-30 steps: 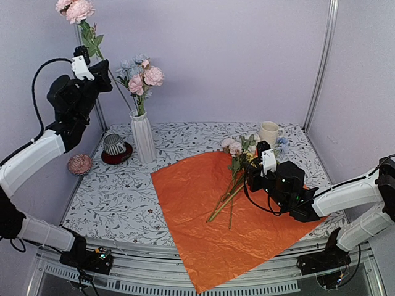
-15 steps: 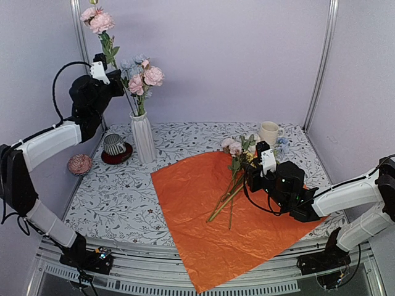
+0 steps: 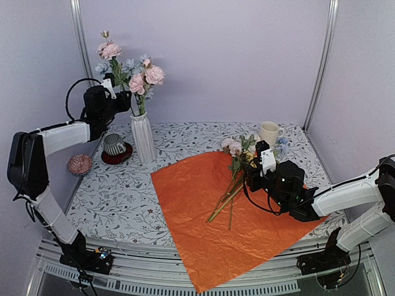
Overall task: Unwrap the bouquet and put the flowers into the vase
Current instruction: Place the fake flower in the vase.
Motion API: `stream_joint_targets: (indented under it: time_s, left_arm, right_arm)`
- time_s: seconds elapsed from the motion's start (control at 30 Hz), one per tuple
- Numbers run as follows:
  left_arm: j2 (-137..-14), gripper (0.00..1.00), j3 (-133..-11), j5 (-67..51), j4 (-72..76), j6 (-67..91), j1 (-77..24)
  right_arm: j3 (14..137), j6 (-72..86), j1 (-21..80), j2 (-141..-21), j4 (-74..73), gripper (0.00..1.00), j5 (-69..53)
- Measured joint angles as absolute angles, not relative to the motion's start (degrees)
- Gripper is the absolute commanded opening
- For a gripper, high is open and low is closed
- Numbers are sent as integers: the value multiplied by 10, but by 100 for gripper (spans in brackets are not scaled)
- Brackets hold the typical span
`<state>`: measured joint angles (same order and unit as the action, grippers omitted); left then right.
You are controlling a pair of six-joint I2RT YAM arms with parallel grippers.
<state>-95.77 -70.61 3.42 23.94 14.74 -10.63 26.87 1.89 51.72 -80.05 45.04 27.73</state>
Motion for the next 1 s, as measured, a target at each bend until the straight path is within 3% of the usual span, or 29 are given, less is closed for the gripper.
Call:
stream_joint_targets:
  time_s: [0.43,1.0]
  left_arm:
    - [-932,66,-651,-27,233,194,-99]
    - [-830,68,-484,-90,239,253,-97]
  right_arm:
    - [276,16,517,-806,450,49,277]
    - [278,15,517,-809,446,50,277]
